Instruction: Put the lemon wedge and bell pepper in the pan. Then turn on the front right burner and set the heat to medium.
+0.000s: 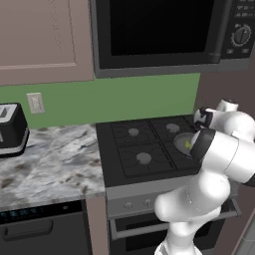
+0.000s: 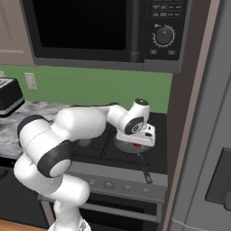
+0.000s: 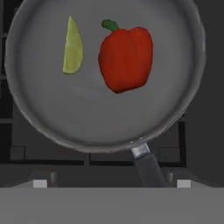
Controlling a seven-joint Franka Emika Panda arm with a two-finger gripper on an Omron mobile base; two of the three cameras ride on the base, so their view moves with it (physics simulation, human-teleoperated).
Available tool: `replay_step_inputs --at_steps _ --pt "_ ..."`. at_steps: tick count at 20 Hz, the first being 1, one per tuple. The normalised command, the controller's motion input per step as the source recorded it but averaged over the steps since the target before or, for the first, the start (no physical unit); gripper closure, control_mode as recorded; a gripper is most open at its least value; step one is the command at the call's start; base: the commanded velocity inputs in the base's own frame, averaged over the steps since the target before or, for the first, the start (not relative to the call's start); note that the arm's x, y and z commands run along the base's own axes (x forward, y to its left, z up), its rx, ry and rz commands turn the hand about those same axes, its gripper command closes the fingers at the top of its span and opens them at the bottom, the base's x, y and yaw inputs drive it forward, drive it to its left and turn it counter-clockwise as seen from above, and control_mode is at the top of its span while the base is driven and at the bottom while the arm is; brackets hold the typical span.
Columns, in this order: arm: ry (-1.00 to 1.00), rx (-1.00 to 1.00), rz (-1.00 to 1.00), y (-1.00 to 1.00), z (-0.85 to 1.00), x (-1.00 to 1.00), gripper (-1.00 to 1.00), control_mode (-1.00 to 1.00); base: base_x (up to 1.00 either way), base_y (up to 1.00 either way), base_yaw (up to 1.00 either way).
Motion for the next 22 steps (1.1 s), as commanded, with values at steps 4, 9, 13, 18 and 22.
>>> replay_step_inputs --at_steps 4,9,13,18,22 --pt "-0.04 0.04 0.0 0.11 0.18 -0.62 -1.0 -1.0 0.0 0.0 0.0" --pt "-0.03 0.02 0.0 0.17 0.23 -0.54 -1.0 -1.0 0.0 0.0 0.0" --pt "0.0 0.02 0.0 0.21 0.15 -0.51 -1.0 -1.0 0.0 0.0 0.0" --pt "-0.14 0.0 0.0 0.24 0.0 -0.36 -1.0 -1.0 0.0 0.0 0.0" --pt "-0.28 0.0 0.0 0.2 0.0 -0.23 -1.0 -1.0 0.0 0.0 0.0"
